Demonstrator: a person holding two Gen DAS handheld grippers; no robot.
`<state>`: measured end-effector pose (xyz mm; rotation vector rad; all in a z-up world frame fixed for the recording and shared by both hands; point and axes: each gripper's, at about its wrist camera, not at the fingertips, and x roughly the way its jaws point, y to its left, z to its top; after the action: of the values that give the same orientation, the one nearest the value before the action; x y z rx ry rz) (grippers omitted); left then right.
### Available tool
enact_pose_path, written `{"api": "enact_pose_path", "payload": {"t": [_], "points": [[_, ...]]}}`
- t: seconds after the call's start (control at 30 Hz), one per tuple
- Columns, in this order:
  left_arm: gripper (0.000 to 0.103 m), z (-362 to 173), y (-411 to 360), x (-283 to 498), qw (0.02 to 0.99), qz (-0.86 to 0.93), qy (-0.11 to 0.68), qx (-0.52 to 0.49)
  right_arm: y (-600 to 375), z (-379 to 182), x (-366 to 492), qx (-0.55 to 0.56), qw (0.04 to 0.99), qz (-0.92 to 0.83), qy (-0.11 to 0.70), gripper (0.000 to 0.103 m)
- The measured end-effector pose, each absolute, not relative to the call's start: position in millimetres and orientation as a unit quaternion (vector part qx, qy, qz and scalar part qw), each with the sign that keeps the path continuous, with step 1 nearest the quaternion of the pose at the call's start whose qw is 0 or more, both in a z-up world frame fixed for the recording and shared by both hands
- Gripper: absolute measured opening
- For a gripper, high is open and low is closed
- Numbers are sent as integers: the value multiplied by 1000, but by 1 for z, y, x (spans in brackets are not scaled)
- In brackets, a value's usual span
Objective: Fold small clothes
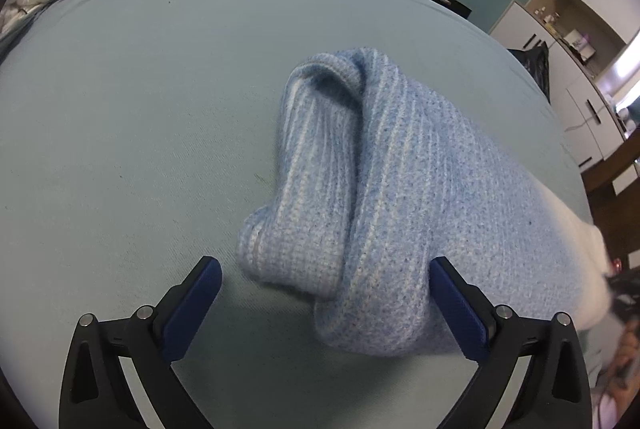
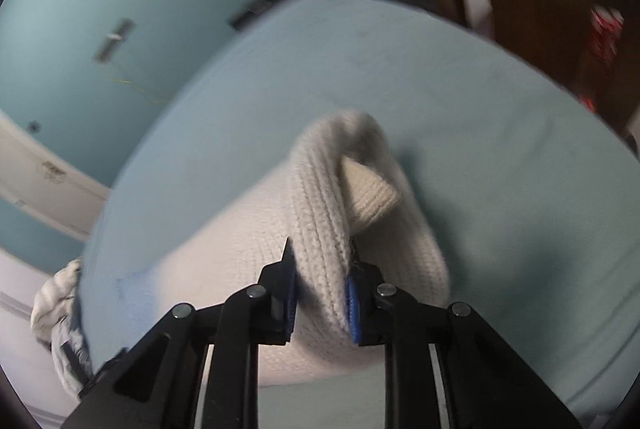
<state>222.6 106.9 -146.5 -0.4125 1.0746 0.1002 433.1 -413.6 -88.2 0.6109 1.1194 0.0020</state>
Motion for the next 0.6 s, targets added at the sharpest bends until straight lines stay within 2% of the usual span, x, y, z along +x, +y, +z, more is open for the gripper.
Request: {"api": "enact_pose_path", "payload": {"t": [0.1,0.23,0.3,0.37,0.6], "points": [[103,-150,108,222,837,47,508,-198,-429,-141,444,350,748,-4,564,17],[103,-151,110,221,836,50,508,-201,-450,-136,441,464,717,28,519,25],[103,-149,107,222,837,51,509,-198,-455,-124,447,465,738,41,487,26],[103,-148,105,223,836,50,509,-197,-452,-119,464,430,755,42,492,45],[103,-154,107,229,832,42,510,-215,-440,-165,511,439,731,52,520,46]]}}
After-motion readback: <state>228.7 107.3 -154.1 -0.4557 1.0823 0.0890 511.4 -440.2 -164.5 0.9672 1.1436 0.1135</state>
